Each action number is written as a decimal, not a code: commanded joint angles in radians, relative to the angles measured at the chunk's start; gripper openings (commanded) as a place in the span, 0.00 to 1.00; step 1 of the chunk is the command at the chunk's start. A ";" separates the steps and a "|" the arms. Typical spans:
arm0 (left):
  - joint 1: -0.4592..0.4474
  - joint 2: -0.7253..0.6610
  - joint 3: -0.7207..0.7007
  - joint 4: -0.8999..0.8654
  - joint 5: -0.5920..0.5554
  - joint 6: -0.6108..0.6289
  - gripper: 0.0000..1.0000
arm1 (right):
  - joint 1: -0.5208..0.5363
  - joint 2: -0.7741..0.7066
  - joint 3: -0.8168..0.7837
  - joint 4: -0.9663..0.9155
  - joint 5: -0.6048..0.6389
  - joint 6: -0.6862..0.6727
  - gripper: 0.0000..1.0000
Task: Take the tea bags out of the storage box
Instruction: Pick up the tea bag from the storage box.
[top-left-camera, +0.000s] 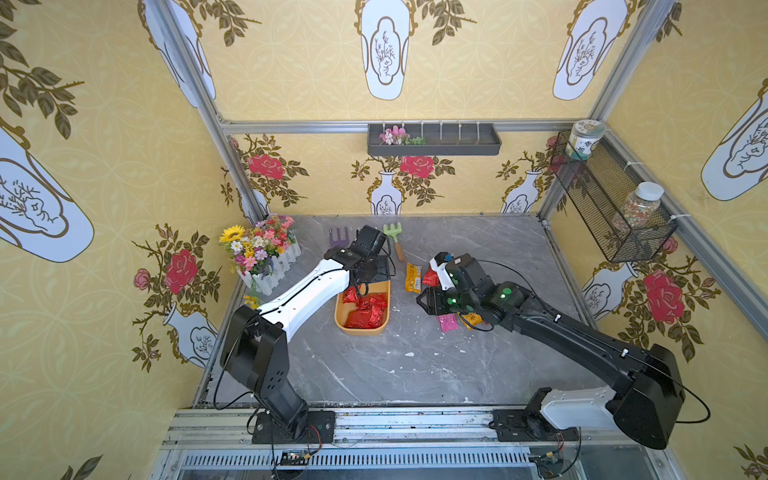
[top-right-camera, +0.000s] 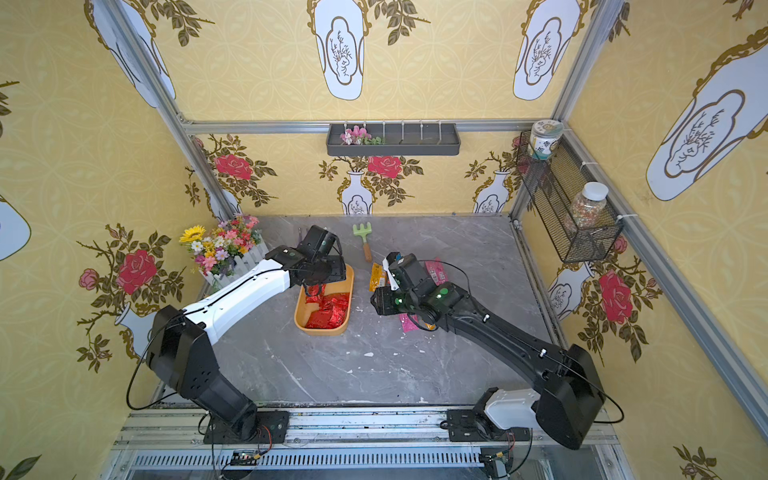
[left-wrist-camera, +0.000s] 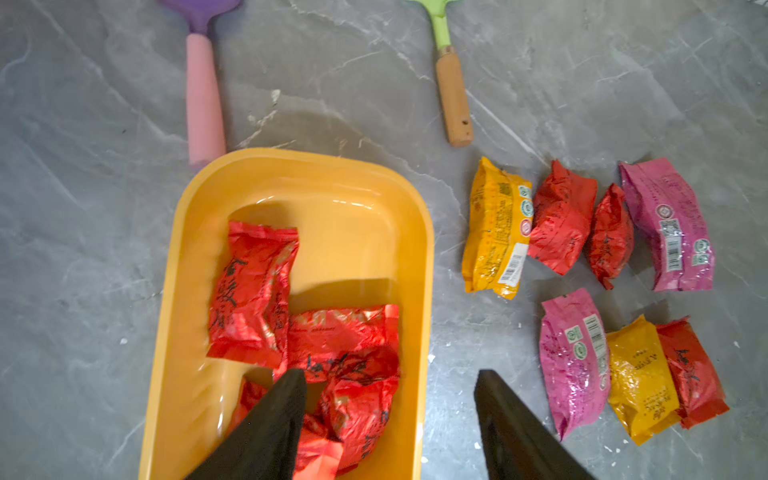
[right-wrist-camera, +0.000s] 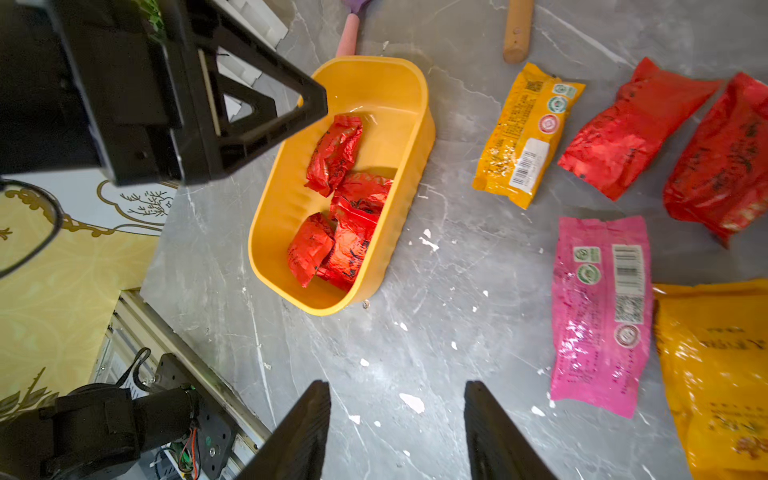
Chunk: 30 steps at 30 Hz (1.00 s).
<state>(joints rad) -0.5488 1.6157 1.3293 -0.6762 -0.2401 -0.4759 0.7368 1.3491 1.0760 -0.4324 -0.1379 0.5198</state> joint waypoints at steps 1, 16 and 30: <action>0.031 -0.033 -0.064 0.041 0.042 -0.001 0.66 | 0.013 0.043 0.028 0.073 -0.022 0.013 0.56; 0.085 0.017 -0.230 0.230 0.264 0.064 0.49 | 0.049 0.130 0.050 0.092 -0.048 0.020 0.53; 0.085 0.069 -0.280 0.290 0.274 0.100 0.48 | 0.050 0.101 0.036 0.076 -0.038 0.020 0.53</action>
<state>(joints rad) -0.4637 1.6669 1.0576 -0.4049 0.0437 -0.3927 0.7853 1.4609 1.1133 -0.3897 -0.1810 0.5304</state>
